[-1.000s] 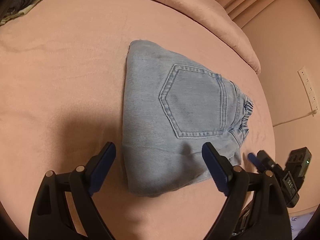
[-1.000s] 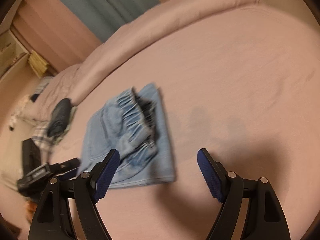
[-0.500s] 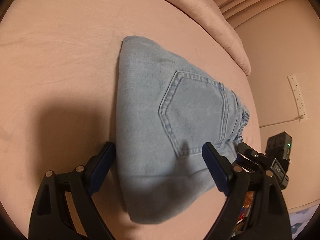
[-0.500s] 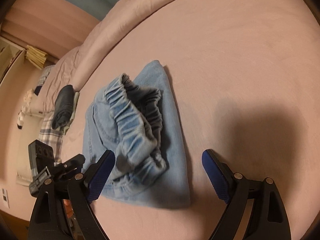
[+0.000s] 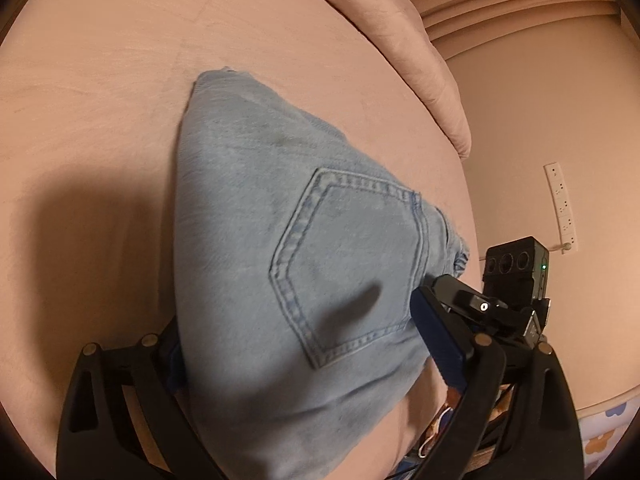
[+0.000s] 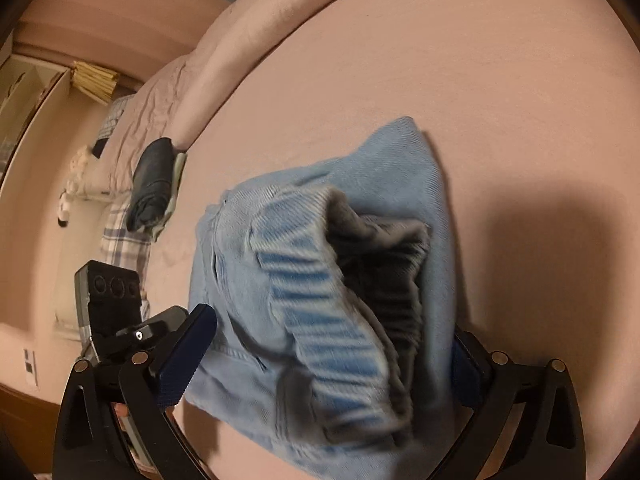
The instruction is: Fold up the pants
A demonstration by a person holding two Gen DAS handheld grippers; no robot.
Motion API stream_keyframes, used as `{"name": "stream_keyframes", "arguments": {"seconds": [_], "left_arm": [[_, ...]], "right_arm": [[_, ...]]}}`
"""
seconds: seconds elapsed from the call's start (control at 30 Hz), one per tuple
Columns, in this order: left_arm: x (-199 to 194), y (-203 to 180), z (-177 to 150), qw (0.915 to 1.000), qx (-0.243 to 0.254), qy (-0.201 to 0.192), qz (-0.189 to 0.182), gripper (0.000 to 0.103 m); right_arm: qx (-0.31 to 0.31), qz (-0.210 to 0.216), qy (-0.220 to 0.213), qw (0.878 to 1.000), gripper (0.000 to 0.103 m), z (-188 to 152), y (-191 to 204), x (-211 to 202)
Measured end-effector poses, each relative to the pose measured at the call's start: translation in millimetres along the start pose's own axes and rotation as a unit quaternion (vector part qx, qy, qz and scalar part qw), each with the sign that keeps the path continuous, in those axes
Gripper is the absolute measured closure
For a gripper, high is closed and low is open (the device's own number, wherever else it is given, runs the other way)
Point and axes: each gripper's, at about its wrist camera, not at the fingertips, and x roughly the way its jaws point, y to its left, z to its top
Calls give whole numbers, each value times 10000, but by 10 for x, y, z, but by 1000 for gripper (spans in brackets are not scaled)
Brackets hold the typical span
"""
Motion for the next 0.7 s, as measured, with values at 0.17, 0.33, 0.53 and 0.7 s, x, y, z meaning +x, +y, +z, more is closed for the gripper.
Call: {"name": "stream_keyframes", "arguments": {"seconds": [0.17, 0.33, 0.53, 0.7], "left_arm": [[-11, -88, -30, 9987, 283, -62, 423, 22], [-70, -17, -30, 9988, 208, -88, 443, 36], [-135, -112, -50, 9979, 386, -233, 464, 44], [-282, -186, -71, 9969, 562, -393, 382, 53]], "right_arm": [[-138, -99, -172, 9997, 1, -65, 127, -28], [-211, -401, -268, 9986, 17, -111, 106, -109], [-428, -522, -399, 9969, 32, -124, 209, -199], [-625, -567, -625, 9945, 40, -145, 369, -305]]}}
